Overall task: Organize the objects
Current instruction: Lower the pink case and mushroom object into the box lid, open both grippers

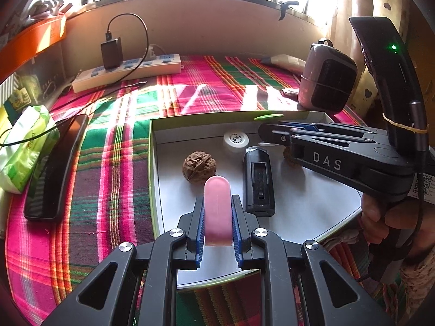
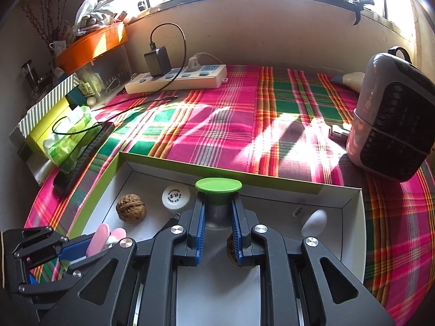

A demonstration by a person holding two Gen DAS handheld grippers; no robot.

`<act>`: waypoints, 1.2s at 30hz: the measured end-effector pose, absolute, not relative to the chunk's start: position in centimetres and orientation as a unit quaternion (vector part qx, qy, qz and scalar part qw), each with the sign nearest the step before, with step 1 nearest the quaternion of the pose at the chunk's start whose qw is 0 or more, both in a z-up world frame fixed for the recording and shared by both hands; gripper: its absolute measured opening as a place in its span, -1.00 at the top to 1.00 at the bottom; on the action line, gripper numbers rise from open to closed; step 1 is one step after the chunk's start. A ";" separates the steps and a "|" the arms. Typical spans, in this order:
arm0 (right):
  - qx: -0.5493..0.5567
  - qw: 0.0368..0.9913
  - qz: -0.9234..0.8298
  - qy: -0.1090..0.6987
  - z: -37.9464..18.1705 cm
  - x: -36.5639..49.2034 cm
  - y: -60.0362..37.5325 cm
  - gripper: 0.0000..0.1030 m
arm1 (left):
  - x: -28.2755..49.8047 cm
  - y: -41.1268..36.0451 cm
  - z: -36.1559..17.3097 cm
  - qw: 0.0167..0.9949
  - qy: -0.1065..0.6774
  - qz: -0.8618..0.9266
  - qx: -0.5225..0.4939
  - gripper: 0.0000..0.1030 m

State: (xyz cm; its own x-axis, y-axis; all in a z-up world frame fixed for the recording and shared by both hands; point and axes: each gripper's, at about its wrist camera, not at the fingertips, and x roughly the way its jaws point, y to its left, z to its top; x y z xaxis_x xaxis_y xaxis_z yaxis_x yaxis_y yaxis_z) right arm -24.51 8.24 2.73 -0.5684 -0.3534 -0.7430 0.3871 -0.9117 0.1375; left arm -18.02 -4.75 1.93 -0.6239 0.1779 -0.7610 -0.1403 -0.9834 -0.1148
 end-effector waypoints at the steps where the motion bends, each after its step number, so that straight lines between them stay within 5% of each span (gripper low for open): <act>1: 0.415 0.209 -0.885 0.021 2.7 -24.5 8.2 0.64 | -18.0 -4.7 1.9 0.088 -0.022 0.901 -0.425 0.69; 36: 0.425 0.211 -0.880 0.007 2.5 -24.3 8.4 0.63 | -18.1 -4.7 1.7 0.086 -0.016 0.901 -0.425 0.68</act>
